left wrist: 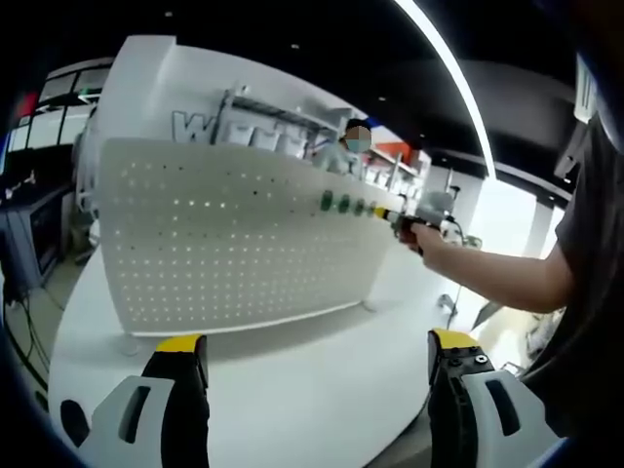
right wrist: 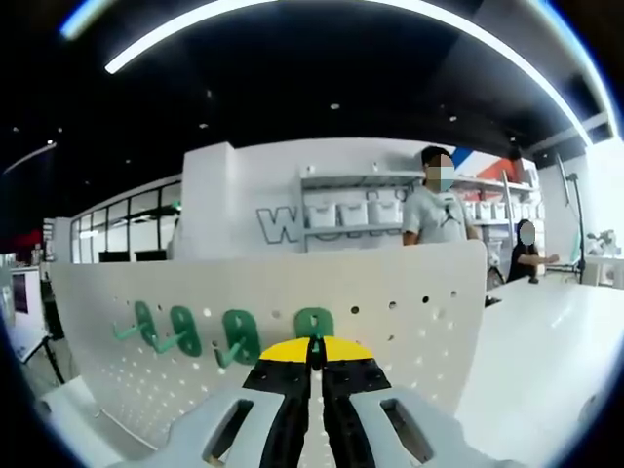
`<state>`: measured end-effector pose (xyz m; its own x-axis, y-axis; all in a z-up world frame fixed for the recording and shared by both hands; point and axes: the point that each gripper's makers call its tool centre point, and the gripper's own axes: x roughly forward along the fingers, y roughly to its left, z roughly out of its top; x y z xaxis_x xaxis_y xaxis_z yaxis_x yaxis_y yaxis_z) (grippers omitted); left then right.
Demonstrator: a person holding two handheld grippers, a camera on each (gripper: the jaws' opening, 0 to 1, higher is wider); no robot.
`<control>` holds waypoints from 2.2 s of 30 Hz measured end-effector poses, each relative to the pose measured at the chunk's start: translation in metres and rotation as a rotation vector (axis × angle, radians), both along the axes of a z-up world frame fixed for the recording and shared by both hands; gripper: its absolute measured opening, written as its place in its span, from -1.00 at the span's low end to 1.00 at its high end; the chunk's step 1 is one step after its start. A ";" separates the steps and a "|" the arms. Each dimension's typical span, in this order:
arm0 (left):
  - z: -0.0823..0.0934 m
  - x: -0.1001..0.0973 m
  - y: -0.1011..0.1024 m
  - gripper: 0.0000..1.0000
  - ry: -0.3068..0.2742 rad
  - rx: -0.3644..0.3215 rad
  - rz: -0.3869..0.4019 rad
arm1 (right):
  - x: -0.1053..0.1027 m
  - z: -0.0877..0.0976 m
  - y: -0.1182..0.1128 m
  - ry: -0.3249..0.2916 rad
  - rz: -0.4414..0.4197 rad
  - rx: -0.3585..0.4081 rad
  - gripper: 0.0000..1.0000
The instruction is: Insert the hook assembly into the mounting plate slot until the hook locks in place.
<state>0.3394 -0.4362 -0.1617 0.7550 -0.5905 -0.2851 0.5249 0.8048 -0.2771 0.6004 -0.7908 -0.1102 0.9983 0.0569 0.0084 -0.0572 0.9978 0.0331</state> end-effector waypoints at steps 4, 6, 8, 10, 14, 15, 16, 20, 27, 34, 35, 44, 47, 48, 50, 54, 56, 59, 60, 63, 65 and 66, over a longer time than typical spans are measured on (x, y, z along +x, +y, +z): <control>0.002 -0.001 0.000 0.91 -0.005 0.005 -0.003 | 0.000 0.000 0.000 0.012 0.003 -0.004 -0.98; 0.003 -0.001 0.000 0.91 -0.008 0.003 -0.002 | -0.002 0.002 0.001 0.016 0.004 -0.001 -0.98; 0.004 -0.002 0.001 0.91 -0.012 0.002 0.001 | -0.004 0.004 0.002 0.018 0.004 -0.012 -0.98; 0.003 -0.003 0.002 0.91 -0.011 0.006 0.003 | -0.006 0.007 0.003 0.018 0.001 -0.037 -0.95; 0.004 -0.004 0.003 0.91 -0.013 0.005 0.007 | -0.009 0.014 -0.001 0.008 -0.001 -0.035 -0.91; 0.004 -0.005 0.003 0.91 -0.013 0.005 0.007 | -0.010 0.018 -0.002 0.002 0.001 -0.025 -0.89; 0.005 -0.005 0.003 0.91 -0.014 0.007 0.008 | -0.011 0.019 -0.002 -0.001 0.000 -0.023 -0.88; 0.008 -0.006 0.003 0.91 -0.022 0.008 0.007 | -0.017 0.029 -0.004 -0.021 0.000 -0.012 -0.84; 0.010 -0.010 0.003 0.91 -0.030 0.009 0.008 | -0.038 0.045 -0.007 -0.048 0.001 0.043 -0.63; 0.009 -0.012 0.004 0.92 -0.030 0.008 0.010 | -0.063 0.041 -0.001 -0.019 0.029 0.072 -0.36; 0.009 -0.012 0.004 0.92 -0.032 0.007 0.011 | -0.069 0.037 0.002 -0.006 0.040 0.061 -0.34; 0.008 -0.013 0.004 0.94 -0.032 0.011 0.006 | -0.109 0.018 0.017 0.035 0.078 0.059 0.00; 0.009 -0.014 0.005 0.95 -0.033 0.015 0.009 | -0.119 0.011 0.024 0.045 0.092 0.041 0.03; 0.009 -0.014 0.005 0.95 -0.035 0.015 0.010 | -0.123 0.008 0.027 0.047 0.095 0.042 0.05; 0.009 -0.015 0.006 0.95 -0.035 0.016 0.013 | -0.130 0.003 0.032 0.053 0.105 0.055 0.07; 0.010 -0.016 0.008 0.95 -0.037 0.017 0.017 | -0.135 -0.015 0.034 0.096 0.112 0.086 0.16; 0.011 -0.017 0.008 0.95 -0.040 0.018 0.018 | -0.139 -0.021 0.038 0.117 0.126 0.095 0.21; 0.011 -0.018 0.009 0.96 -0.042 0.017 0.022 | -0.147 -0.030 0.041 0.133 0.134 0.114 0.31; 0.011 -0.019 0.009 0.96 -0.042 0.017 0.023 | -0.149 -0.032 0.042 0.138 0.135 0.116 0.32; 0.010 -0.021 0.009 0.96 -0.041 0.019 0.025 | -0.162 -0.039 0.047 0.156 0.146 0.116 0.35; 0.010 -0.021 0.009 0.96 -0.039 0.020 0.025 | -0.168 -0.043 0.050 0.167 0.150 0.109 0.38; 0.009 -0.021 0.009 0.96 -0.039 0.020 0.026 | -0.173 -0.044 0.051 0.166 0.152 0.118 0.40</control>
